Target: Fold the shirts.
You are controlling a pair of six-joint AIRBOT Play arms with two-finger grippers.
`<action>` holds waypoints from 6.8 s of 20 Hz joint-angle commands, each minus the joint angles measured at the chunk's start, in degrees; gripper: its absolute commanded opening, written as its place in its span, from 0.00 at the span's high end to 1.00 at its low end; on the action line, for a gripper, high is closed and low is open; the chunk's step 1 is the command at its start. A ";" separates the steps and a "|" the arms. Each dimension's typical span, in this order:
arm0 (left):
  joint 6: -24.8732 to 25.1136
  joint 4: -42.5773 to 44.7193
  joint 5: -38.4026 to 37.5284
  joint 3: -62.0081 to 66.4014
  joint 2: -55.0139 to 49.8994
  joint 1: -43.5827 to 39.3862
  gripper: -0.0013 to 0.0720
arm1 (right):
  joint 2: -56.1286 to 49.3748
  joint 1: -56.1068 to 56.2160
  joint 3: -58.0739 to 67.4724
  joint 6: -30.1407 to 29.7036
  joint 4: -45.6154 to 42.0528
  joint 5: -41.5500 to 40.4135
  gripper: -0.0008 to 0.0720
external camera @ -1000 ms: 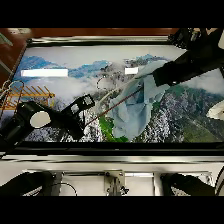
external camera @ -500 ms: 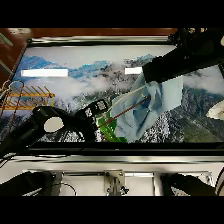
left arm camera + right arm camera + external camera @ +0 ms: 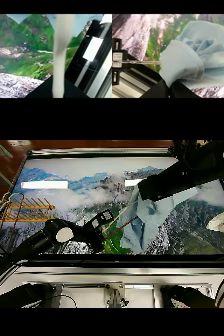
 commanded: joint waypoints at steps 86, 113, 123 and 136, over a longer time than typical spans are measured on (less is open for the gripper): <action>-22.08 -10.40 -18.23 15.32 1.36 11.10 0.90 | -12.50 5.90 -2.80 -55.98 11.61 -43.63 0.79; -22.38 -22.23 36.09 -14.32 6.84 10.80 0.13 | -8.52 5.97 -2.73 -9.81 -21.38 -53.18 0.90; -30.93 -22.21 56.96 -1.97 -13.38 0.61 0.13 | -8.52 5.97 -2.73 -8.96 -24.35 -50.80 0.90; -32.46 -22.18 57.31 5.03 -21.66 -0.28 0.60 | -7.04 5.97 -2.73 -6.40 -24.30 -51.12 0.90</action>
